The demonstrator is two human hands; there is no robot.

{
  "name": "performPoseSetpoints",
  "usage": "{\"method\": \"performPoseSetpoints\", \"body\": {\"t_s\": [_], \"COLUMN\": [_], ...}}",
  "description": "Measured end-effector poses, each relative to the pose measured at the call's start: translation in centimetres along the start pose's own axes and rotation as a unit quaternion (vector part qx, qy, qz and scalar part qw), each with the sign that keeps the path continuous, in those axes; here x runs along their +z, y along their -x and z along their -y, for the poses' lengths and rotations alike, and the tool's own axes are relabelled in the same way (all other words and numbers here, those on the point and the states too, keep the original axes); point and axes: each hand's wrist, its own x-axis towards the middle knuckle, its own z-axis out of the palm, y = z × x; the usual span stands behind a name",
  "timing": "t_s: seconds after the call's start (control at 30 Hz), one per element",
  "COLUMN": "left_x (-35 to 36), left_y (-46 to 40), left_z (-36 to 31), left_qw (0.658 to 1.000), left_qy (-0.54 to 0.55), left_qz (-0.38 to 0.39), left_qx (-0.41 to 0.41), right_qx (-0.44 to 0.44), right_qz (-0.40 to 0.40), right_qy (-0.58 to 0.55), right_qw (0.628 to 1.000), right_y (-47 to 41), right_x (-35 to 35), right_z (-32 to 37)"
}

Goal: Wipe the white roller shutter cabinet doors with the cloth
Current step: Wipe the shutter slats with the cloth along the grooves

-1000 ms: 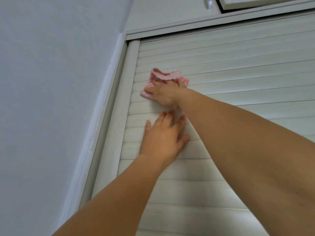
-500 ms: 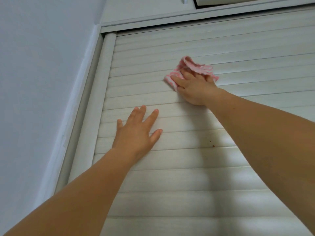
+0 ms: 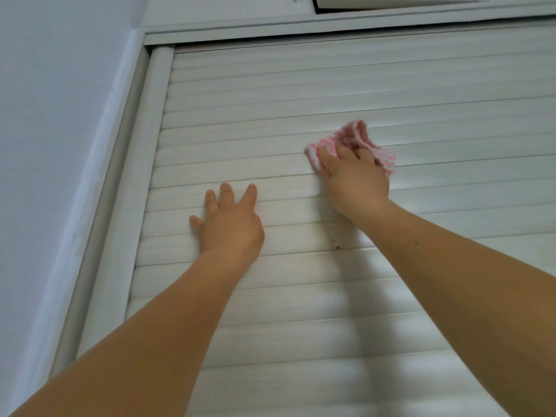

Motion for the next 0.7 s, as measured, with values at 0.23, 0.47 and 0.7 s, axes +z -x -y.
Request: {"method": "performPoseSetpoints", "body": {"t_s": [0.23,0.47,0.7], "left_x": [0.1,-0.1,-0.7], "left_y": [0.3,0.5,0.7], "left_z": [0.7,1.1,-1.3], "left_qw": [1.000,1.000,0.998], "left_qy": [0.000,-0.009,0.020], "left_qz": [-0.017,-0.001,0.011], "left_qx": [0.010,-0.003,-0.056], "right_qx": [-0.155,-0.145,-0.044], "right_qz": [0.052,0.030,0.046], "right_qy": [-0.016,-0.001,0.008], "right_qw": [0.986,0.989,0.998], "right_y": [2.1,2.3,2.2], "right_x": [2.0,1.1,-0.7], "right_z": [6.2,0.5,-7.6]}}
